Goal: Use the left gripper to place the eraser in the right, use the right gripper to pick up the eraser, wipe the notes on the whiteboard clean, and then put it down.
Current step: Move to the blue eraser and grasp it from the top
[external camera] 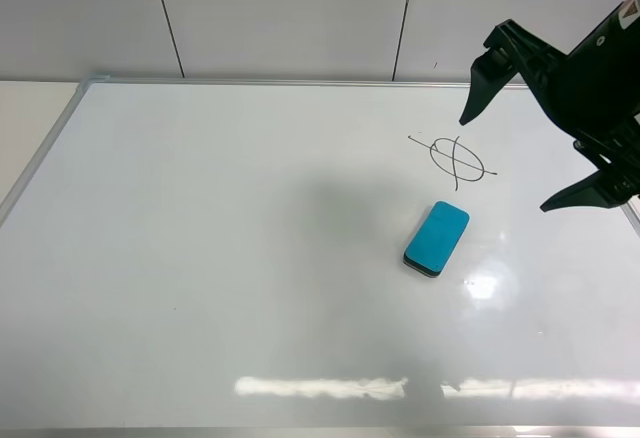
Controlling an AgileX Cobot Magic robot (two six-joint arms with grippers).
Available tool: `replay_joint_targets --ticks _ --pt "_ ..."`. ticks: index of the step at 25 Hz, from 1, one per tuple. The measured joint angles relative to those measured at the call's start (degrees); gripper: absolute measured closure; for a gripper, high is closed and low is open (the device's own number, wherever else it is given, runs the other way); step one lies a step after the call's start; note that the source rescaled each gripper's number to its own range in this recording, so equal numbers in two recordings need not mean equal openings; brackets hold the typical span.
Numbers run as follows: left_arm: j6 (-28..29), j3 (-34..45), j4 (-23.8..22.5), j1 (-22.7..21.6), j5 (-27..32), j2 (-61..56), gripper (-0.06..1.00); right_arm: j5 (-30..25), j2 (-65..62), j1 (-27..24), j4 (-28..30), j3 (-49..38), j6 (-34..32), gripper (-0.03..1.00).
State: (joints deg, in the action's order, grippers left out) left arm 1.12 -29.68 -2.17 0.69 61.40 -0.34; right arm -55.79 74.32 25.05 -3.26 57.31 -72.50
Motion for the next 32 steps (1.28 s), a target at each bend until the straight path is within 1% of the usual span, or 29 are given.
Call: replay_joint_targets --ticks 4,6,12,15,18,20,21,25,32 --pt "0.0 0.0 0.0 0.0 0.0 0.0 -0.06 -4.85 0.0 0.0 4.73 0.0 -5.66 -0.03" --pt "0.0 0.0 0.0 0.0 0.0 0.0 -0.06 -6.36 0.0 0.0 6.31 0.0 -6.94 -0.03" --pt "0.0 0.0 0.0 0.0 0.0 0.0 -0.06 -6.97 2.28 0.37 6.58 0.36 -8.56 -0.03" --pt "0.0 0.0 0.0 0.0 0.0 0.0 -0.06 -7.14 7.01 3.17 6.5 2.15 -9.18 -0.03" --pt "0.0 0.0 0.0 0.0 0.0 0.0 -0.06 -7.27 11.02 5.69 8.01 3.54 -10.93 -0.03" --pt "0.0 0.0 0.0 0.0 0.0 0.0 -0.06 -7.13 11.85 6.27 8.68 3.86 -11.94 -0.03" --pt "0.0 0.0 0.0 0.0 0.0 0.0 -0.06 -6.57 13.44 6.77 10.69 4.8 -12.69 -0.03" --pt "0.0 0.0 0.0 0.0 0.0 0.0 -0.06 -5.35 16.64 6.77 13.5 7.16 -11.92 -0.03" --pt "0.0 0.0 -0.12 0.0 0.0 0.0 -0.06 -4.71 21.92 6.96 17.86 7.63 -9.02 -0.03"
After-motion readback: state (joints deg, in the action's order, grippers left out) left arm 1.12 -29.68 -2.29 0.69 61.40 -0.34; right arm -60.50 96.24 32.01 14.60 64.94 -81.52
